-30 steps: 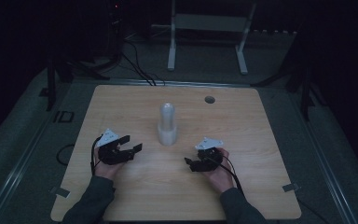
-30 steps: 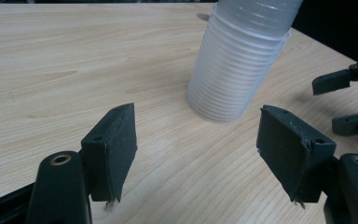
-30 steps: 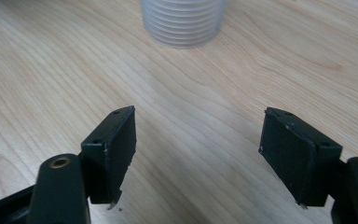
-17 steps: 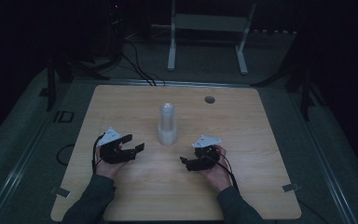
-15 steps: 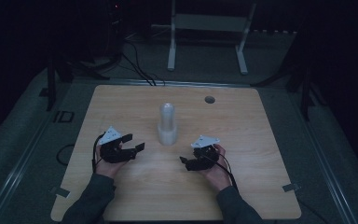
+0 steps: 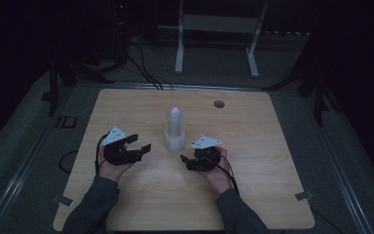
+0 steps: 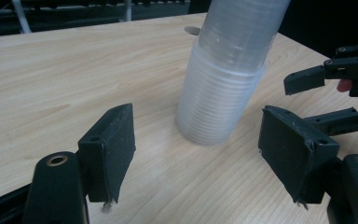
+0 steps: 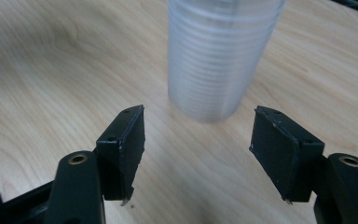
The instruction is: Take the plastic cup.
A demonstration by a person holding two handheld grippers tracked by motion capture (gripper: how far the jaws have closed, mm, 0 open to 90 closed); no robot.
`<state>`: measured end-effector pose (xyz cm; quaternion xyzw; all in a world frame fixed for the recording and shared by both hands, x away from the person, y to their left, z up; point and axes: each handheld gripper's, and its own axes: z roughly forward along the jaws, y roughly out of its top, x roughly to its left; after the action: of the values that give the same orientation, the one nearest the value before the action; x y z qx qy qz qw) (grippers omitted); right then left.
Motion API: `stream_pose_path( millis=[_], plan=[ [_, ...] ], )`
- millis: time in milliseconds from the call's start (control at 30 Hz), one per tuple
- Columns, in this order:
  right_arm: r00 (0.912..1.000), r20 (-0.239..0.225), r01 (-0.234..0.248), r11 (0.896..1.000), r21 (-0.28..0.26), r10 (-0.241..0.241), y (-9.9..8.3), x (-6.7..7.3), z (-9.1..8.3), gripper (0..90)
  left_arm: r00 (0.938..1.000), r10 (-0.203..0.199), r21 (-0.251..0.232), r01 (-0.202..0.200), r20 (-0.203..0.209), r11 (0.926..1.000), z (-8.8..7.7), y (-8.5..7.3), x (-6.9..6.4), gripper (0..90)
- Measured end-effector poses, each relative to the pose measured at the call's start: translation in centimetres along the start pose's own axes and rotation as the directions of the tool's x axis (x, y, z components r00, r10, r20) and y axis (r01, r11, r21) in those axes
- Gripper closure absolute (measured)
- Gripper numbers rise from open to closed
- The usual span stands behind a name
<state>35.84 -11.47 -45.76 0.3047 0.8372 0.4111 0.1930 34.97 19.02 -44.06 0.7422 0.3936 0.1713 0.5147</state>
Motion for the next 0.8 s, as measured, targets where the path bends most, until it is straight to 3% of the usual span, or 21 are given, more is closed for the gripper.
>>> stream_pose_path(
  millis=[533,800],
  plan=[
    [0.9999,-0.006,-0.015,0.999,-0.043,0.015,1.5,-1.3,0.8,29.9,0.9981,0.060,0.027,-0.060,0.017,0.9978,1.3,2.8,-0.7,28.7],
    [0.9997,-0.014,-0.019,0.998,-0.060,0.018,2.2,-1.2,1.5,27.1,0.9964,0.081,0.030,-0.082,0.024,0.9962,2.0,3.9,-1.2,27.8]
  ],
)
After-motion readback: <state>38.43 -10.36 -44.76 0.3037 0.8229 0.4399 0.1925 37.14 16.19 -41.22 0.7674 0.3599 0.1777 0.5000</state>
